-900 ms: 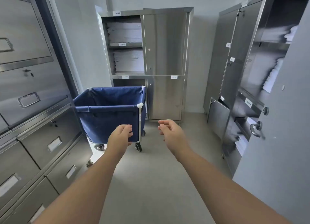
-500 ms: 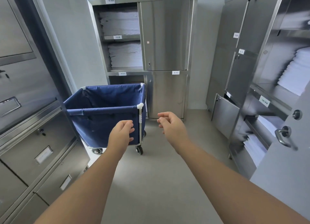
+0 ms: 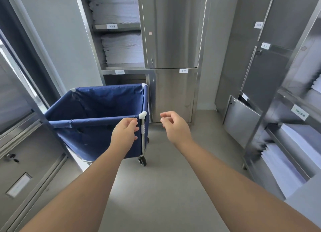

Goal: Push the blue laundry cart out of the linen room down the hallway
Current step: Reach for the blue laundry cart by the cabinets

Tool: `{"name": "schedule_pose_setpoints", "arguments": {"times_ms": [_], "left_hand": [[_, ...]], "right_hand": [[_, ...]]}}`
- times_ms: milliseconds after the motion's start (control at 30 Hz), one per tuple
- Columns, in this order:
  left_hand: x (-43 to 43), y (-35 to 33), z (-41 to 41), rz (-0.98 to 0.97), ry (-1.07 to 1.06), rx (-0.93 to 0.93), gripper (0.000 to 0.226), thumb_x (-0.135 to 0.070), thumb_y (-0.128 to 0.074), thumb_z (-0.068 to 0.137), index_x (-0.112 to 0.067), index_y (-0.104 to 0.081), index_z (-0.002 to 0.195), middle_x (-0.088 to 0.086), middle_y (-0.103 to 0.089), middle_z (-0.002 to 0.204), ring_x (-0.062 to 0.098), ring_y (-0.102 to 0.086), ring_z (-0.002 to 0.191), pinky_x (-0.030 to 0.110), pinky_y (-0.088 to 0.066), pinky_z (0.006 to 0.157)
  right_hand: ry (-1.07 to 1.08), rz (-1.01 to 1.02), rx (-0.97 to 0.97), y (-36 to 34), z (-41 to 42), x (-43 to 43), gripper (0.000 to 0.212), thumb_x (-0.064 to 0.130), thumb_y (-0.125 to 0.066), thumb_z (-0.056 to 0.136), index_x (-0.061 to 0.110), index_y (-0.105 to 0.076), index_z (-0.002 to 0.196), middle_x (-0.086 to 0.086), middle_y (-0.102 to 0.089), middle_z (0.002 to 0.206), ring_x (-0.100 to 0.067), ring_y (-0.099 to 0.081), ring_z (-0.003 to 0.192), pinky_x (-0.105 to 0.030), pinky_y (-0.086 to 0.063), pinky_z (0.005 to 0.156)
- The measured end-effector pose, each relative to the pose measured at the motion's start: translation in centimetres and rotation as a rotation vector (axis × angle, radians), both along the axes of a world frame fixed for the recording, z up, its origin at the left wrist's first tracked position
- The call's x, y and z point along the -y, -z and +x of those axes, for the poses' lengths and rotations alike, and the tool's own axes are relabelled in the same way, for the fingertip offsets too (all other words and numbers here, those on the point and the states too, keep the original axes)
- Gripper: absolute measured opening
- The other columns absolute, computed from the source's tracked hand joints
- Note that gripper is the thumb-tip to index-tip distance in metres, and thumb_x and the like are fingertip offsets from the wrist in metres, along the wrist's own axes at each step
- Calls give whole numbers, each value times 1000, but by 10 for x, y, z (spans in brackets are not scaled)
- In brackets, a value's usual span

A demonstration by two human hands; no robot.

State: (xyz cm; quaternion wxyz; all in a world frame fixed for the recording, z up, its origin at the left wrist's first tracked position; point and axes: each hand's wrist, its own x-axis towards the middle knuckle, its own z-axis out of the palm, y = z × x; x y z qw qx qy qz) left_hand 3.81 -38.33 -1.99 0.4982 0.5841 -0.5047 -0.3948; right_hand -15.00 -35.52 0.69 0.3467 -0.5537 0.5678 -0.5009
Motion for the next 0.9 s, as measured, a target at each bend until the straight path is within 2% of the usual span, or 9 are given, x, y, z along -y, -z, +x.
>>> {"name": "schedule_pose_setpoints", "arguments": {"times_ms": [167, 233, 300, 333, 433, 533, 667, 800, 900], "left_hand": [[87, 16, -22, 35, -51, 24, 16, -32, -52, 97, -32, -68, 101, -10, -70, 106, 6, -68, 97, 39, -63, 76], [122, 19, -35, 43, -67, 36, 15, -33, -53, 96, -31, -67, 100, -8, -70, 108, 6, -69, 96, 41, -63, 76], [152, 18, -47, 55, -95, 84, 15, -36, -53, 91, -33, -68, 91, -10, -72, 100, 7, -70, 93, 43, -61, 78], [167, 17, -52, 54, -105, 147, 17, -39, -52, 88, -34, -68, 86, -11, -72, 94, 8, -70, 91, 44, -59, 79], [209, 12, -66, 61, -123, 287, 21, -44, -47, 84, -37, -66, 80, -10, -72, 85, 13, -67, 89, 46, -55, 80], [253, 8, -78, 57, -135, 177, 20, -41, -52, 86, -34, -70, 86, -12, -73, 89, 10, -69, 93, 48, -56, 87], [309, 9, -88, -7, -185, 6, 20, -32, -55, 92, -25, -73, 92, -12, -72, 97, 7, -72, 93, 40, -60, 76], [366, 14, -89, -103, -232, -60, 22, -32, -53, 93, -26, -74, 94, -11, -73, 100, 10, -72, 93, 37, -58, 73], [411, 22, -87, -137, -246, -45, 23, -26, -51, 98, -26, -74, 97, -11, -73, 101, 9, -71, 96, 39, -58, 79]], "right_hand": [[-46, 8, -28, 22, -23, 93, 17, 27, -54, 93, 27, -65, 106, 10, -66, 85, -8, -61, 88, -27, -47, 77], [-71, 8, -38, 28, -36, 135, 17, 27, -54, 93, 28, -65, 105, 12, -65, 85, -4, -60, 86, -19, -43, 72], [-100, 24, -66, 31, -49, 174, 17, 29, -53, 93, 29, -65, 106, 15, -64, 86, 4, -58, 81, -10, -37, 62], [-128, 31, -92, 32, -55, 193, 18, 30, -53, 93, 29, -64, 107, 16, -64, 86, 4, -57, 80, -10, -37, 61], [-201, 54, -140, 32, -69, 250, 20, 36, -51, 94, 31, -64, 109, 17, -64, 90, -3, -58, 89, -21, -42, 70], [-248, 44, -85, 32, -78, 303, 20, 42, -47, 95, 35, -64, 103, 17, -66, 93, 1, -58, 91, -20, -41, 71], [-262, -25, -43, 36, -83, 374, 19, 37, -48, 95, 35, -64, 106, 16, -67, 96, 2, -59, 93, -19, -42, 74], [-277, -69, 7, 44, -80, 442, 17, 35, -50, 94, 38, -64, 103, 17, -68, 96, 0, -62, 91, -26, -51, 77], [-300, -112, -16, 50, -77, 491, 17, 35, -50, 94, 39, -63, 104, 19, -68, 100, 2, -61, 95, -16, -46, 75]]}}
